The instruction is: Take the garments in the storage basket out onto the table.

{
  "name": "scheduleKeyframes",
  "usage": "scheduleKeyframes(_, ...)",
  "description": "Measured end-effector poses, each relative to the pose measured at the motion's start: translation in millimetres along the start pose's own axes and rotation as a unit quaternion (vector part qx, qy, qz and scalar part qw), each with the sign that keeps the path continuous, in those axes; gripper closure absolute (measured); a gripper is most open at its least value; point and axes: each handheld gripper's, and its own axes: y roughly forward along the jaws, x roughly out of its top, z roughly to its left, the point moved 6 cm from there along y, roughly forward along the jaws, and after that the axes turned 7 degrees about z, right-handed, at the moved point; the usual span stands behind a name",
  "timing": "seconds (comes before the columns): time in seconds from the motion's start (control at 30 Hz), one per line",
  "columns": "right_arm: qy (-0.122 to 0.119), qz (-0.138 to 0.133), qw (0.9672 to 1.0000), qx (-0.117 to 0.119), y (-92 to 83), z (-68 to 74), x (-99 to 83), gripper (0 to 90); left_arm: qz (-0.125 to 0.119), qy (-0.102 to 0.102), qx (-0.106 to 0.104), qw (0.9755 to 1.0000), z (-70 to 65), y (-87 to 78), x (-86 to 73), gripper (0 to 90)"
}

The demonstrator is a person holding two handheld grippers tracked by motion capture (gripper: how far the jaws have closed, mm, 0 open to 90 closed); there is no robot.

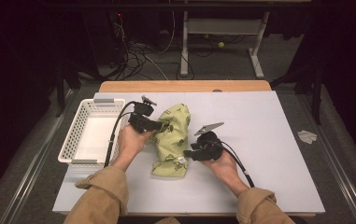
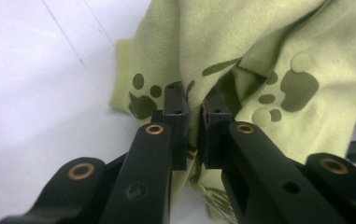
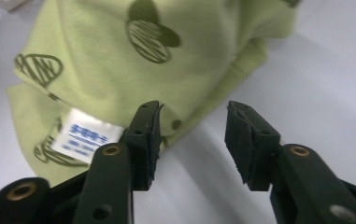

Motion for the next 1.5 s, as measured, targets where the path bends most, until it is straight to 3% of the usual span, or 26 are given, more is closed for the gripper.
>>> scheduleKeyframes(0.07,0.003,0.003,1.0000,0.007,5.5,2.1,2.1,55.6,0.004,0.005,0.001,1.0000,-0.8,1.7,-1.7,79.8)
scheduleKeyframes(0.17,-0.001,0.025,0.9993,0.027,16.5,6.0,2.2,76.1,0.002,0.011,-0.001,0.9999,-4.6,4.4,-1.1,79.7)
scheduleKeyframes(0.2,-0.001,0.025,0.9993,0.027,16.5,6.0,2.2,76.1,0.002,0.011,-0.001,0.9999,-4.6,4.4,-1.1,79.8)
scheduleKeyframes(0.23,-0.018,0.033,0.9991,0.022,18.6,7.3,1.3,87.7,0.001,0.013,-0.002,0.9999,-5.4,4.9,-0.7,79.8)
scheduleKeyframes(0.27,-0.020,0.032,0.9990,0.025,17.6,7.3,1.5,89.2,0.000,0.014,-0.001,0.9999,-5.3,4.7,-0.6,79.7)
scheduleKeyframes(0.33,-0.023,0.032,0.9989,0.025,16.6,6.5,1.4,89.7,-0.003,0.013,0.000,0.9999,-4.7,4.2,-0.6,79.8)
scheduleKeyframes(0.47,-0.035,0.024,0.9991,0.001,2.3,-1.5,2.0,90.0,-0.012,0.006,0.008,0.9999,0.0,-0.8,-0.3,79.8)
scheduleKeyframes(0.63,-0.018,-0.009,0.9993,-0.031,-26.9,-23.3,6.4,90.0,-0.019,-0.001,0.010,0.9998,4.1,-3.9,0.6,79.7)
scheduleKeyframes(0.77,-0.001,-0.027,0.9975,-0.065,-53.7,-46.4,8.1,90.0,-0.017,-0.003,0.009,0.9998,4.2,-1.0,1.8,79.7)
scheduleKeyframes(0.9,0.011,-0.043,0.9955,-0.084,-68.8,-60.0,10.1,89.8,-0.014,-0.004,0.013,0.9998,5.7,4.5,2.4,76.9)
scheduleKeyframes(0.97,0.013,-0.041,0.9958,-0.081,-67.8,-59.7,9.7,88.7,-0.012,-0.005,0.013,0.9998,5.8,6.0,2.5,75.2)
scheduleKeyframes(1.0,0.007,-0.032,0.9960,-0.082,-62.9,-56.6,7.7,79.5,-0.011,-0.002,0.014,0.9998,3.6,5.3,1.7,67.6)
scheduleKeyframes(1.03,0.007,-0.032,0.9960,-0.082,-62.9,-56.6,7.7,79.5,-0.011,-0.002,0.014,0.9998,3.6,5.3,1.7,65.3)
scheduleKeyframes(1.13,-0.004,-0.037,0.9958,-0.084,-64.2,-49.0,3.1,72.7,-0.022,0.021,0.024,0.9992,-5.5,-3.8,-4.3,57.8)
scheduleKeyframes(1.27,-0.009,-0.040,0.9967,-0.070,-70.5,-41.6,-3.6,72.6,-0.032,0.038,0.009,0.9987,-16.3,-14.6,-14.3,55.4)
scheduleKeyframes(1.4,-0.024,-0.026,0.9979,-0.055,-69.0,-29.4,-9.9,72.9,-0.026,0.050,-0.002,0.9984,-23.8,-13.8,-20.4,55.3)
scheduleKeyframes(1.5,-0.049,-0.002,0.9979,-0.042,-53.3,-13.0,-17.3,68.3,-0.011,0.061,-0.016,0.9980,-33.7,-3.5,-24.7,50.1)
